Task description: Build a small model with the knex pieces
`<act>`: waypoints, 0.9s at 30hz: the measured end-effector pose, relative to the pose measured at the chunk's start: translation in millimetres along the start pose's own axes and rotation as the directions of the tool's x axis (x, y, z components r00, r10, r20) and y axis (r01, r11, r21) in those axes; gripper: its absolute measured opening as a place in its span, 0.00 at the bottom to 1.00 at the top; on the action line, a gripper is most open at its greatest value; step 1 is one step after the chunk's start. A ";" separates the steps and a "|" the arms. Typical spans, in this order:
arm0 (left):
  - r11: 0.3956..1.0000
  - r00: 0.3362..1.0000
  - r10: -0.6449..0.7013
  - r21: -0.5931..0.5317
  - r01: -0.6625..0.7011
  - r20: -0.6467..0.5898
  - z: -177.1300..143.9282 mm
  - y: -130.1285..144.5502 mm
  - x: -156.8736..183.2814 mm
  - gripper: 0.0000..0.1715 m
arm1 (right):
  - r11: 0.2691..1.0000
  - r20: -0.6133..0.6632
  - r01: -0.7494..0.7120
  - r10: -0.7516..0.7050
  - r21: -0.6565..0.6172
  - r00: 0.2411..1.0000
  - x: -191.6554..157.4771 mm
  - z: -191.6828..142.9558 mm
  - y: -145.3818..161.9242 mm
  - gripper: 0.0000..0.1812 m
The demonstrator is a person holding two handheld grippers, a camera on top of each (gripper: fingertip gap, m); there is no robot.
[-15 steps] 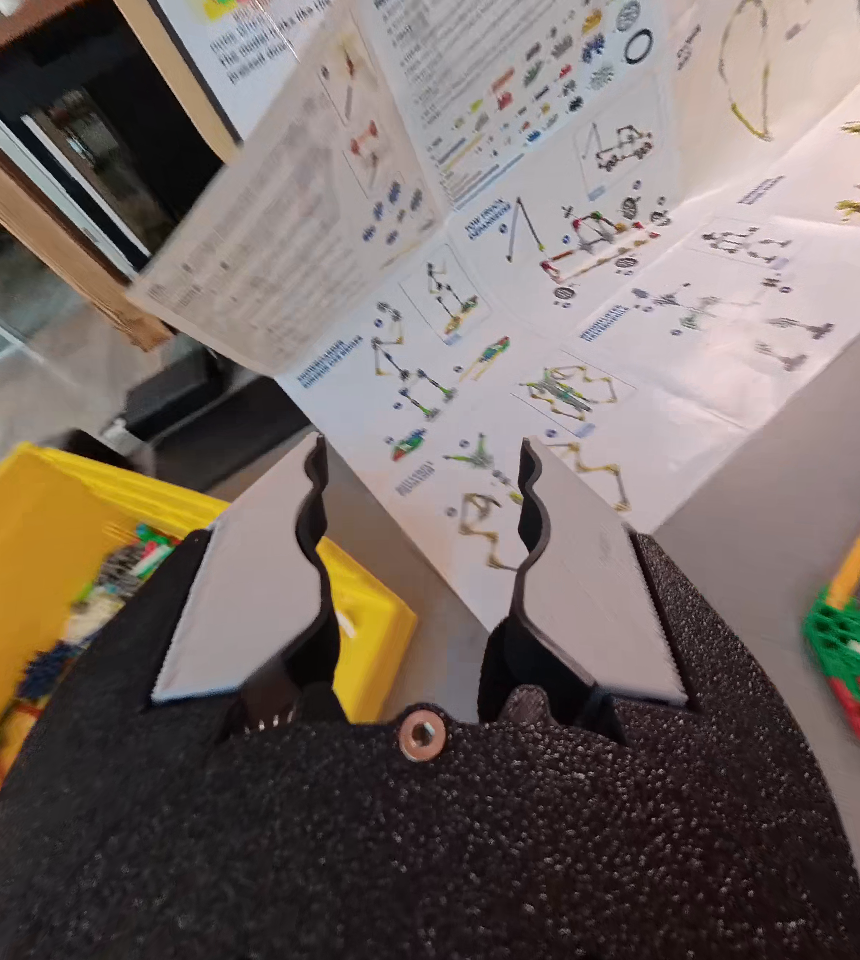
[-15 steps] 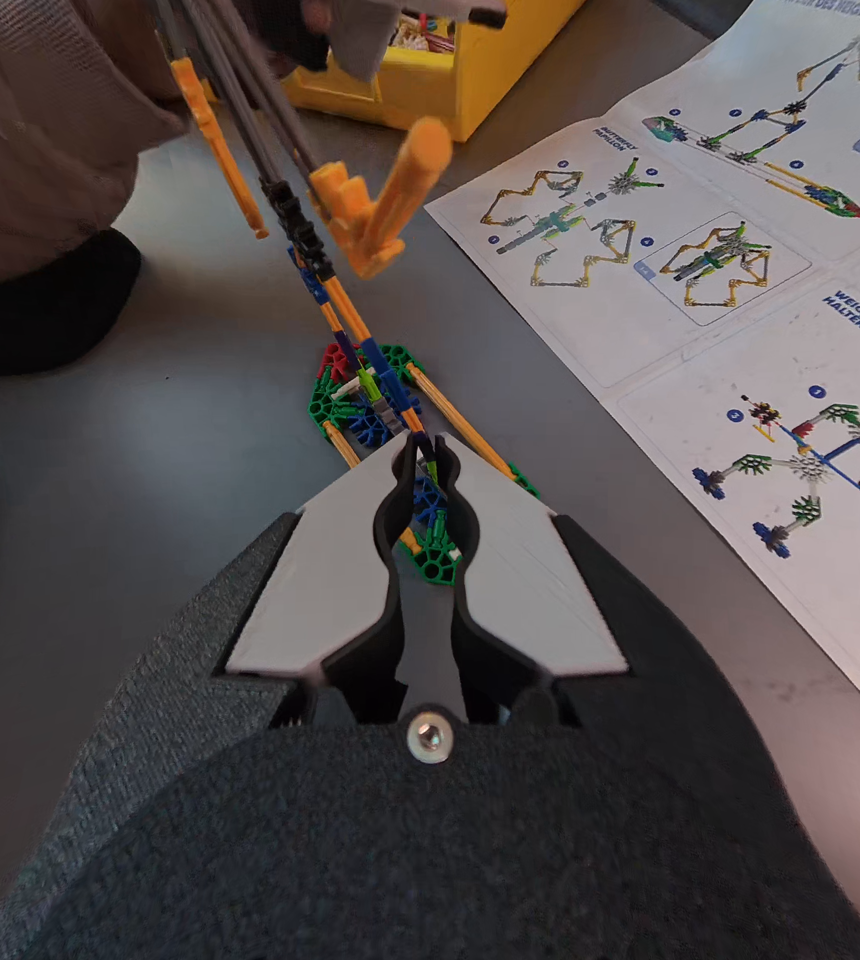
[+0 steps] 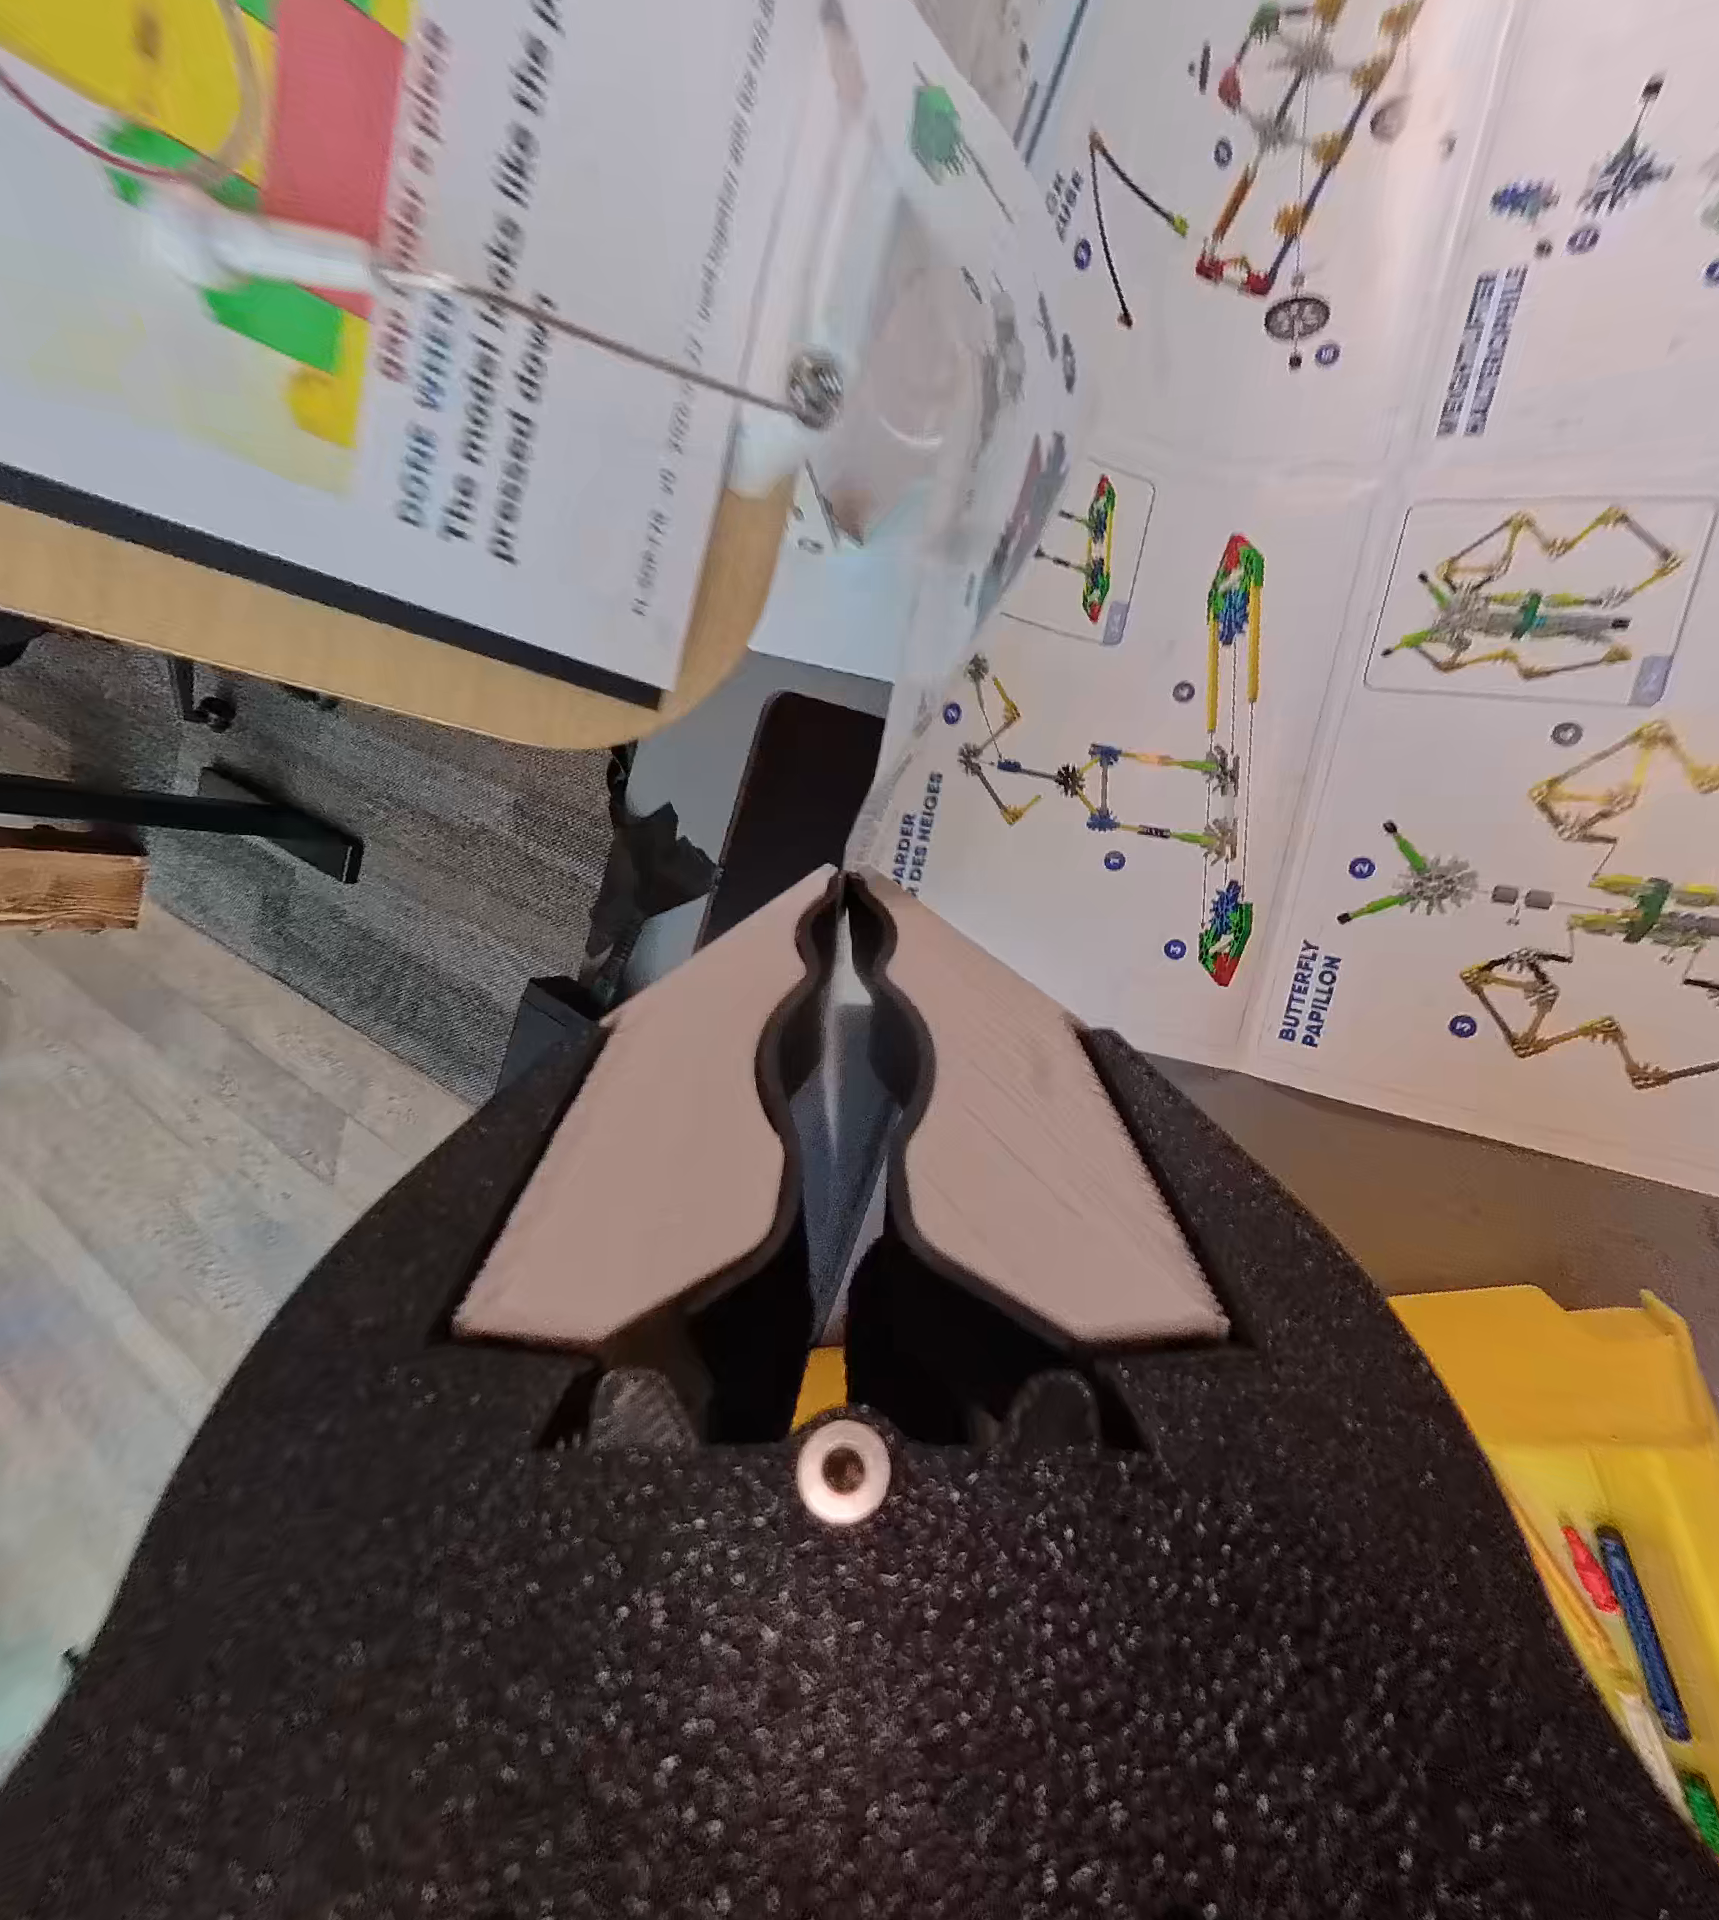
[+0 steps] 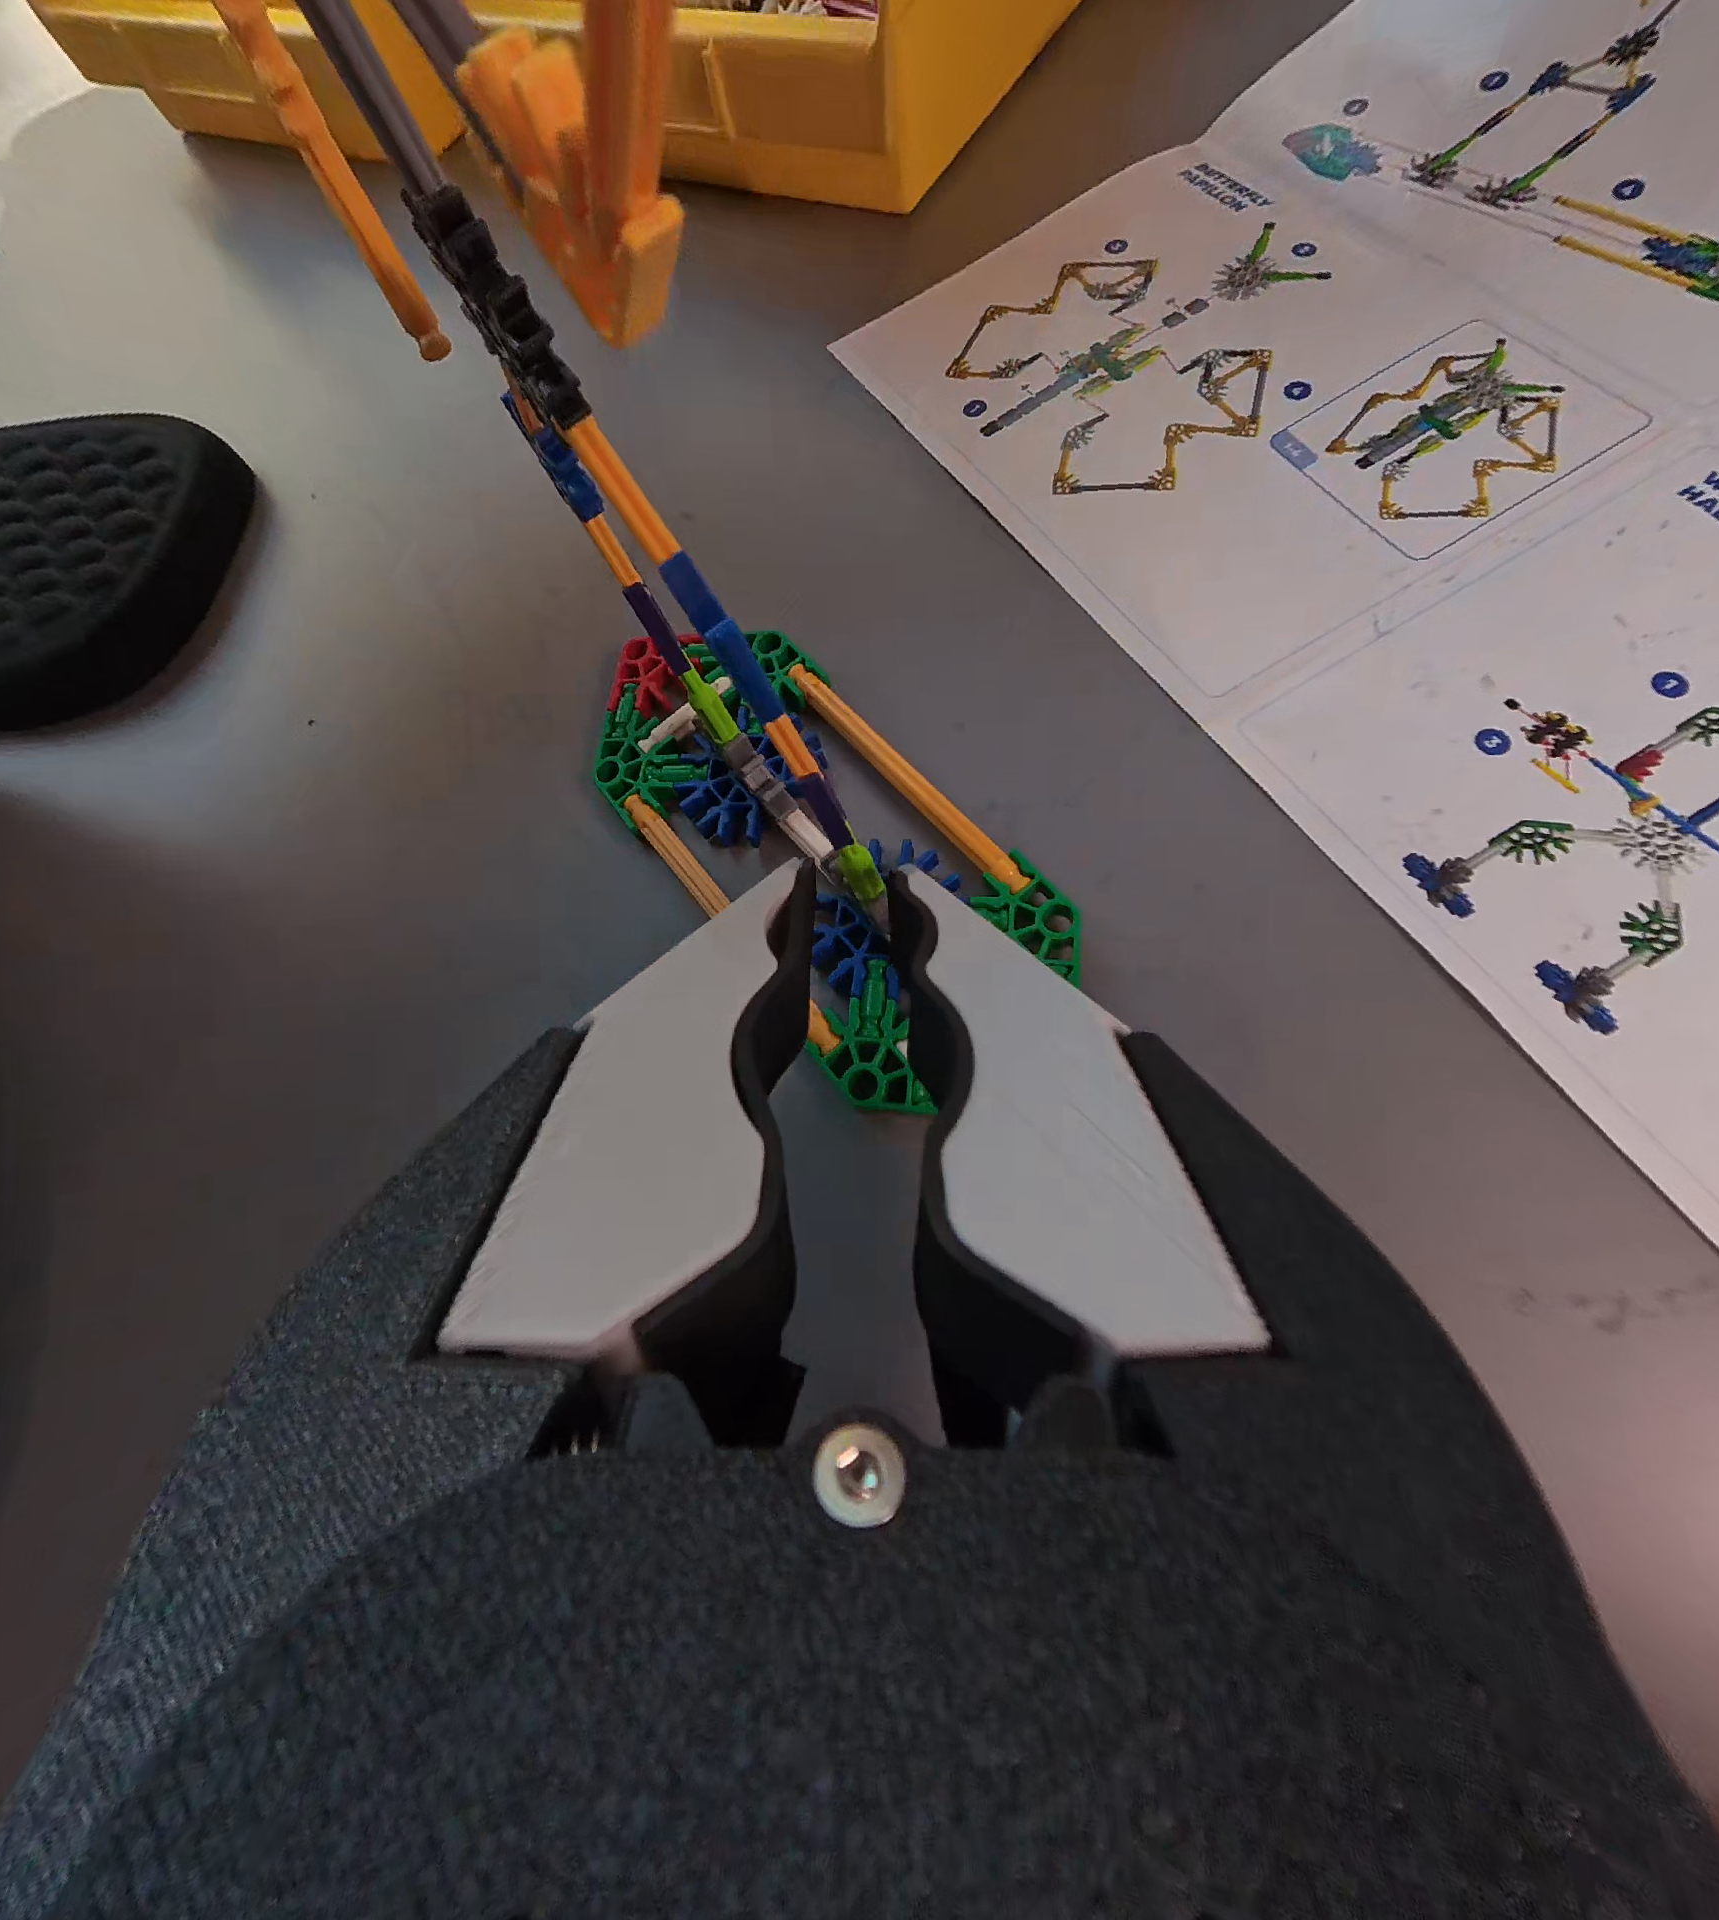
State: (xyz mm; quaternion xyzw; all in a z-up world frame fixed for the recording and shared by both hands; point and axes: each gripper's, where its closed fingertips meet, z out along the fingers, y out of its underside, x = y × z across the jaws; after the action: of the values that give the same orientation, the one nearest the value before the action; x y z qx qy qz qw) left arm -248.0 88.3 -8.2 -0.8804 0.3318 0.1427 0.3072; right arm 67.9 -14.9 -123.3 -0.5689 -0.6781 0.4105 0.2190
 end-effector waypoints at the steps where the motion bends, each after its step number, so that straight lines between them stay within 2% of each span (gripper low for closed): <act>1: 0.999 0.999 -0.025 0.019 0.025 -0.023 -8.4 -8.8 -8.3 0.00 | 1.000 0.002 -0.002 0.002 -0.006 1.000 0.3 0.5 1.3 0.07; 4: 0.994 0.991 -0.108 0.018 0.110 -0.080 -26.7 -20.4 -34.4 0.00 | 0.999 0.020 -0.026 0.026 -0.020 0.999 -0.8 2.3 3.1 0.07; 7: 0.979 0.972 -0.203 0.007 0.205 -0.121 -26.5 -18.3 -51.3 0.00 | 0.999 0.005 -0.024 0.024 -0.028 1.000 -2.7 1.0 6.7 0.07; 9: 0.970 0.969 -0.241 0.010 0.242 -0.062 -18.2 -13.1 -66.9 0.00 | 0.999 -0.003 -0.023 0.023 -0.029 1.000 -4.9 0.2 8.3 0.07; 13: 0.962 0.966 -0.259 0.092 0.256 0.019 -13.2 -22.2 -82.2 0.00 | 0.999 -0.003 -0.037 0.037 -0.029 0.999 -9.6 3.5 11.5 0.07; 21: 0.981 0.955 -0.191 0.016 0.193 0.226 -3.5 -23.1 -107.1 0.03 | 0.997 0.002 -0.072 0.072 -0.021 0.997 -14.6 11.9 18.5 0.06; 27: 0.961 0.906 -0.276 0.081 0.264 0.321 -12.8 -19.4 -111.8 0.17 | 0.999 -0.036 -0.042 0.040 -0.035 0.999 -9.7 11.1 25.1 0.06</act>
State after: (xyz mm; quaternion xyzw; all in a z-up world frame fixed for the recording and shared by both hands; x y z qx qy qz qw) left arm -317.0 147.1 61.2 -0.8759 0.1534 0.2381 0.3907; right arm 76.7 -27.2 -148.1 -0.5937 -0.6696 0.3926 0.2121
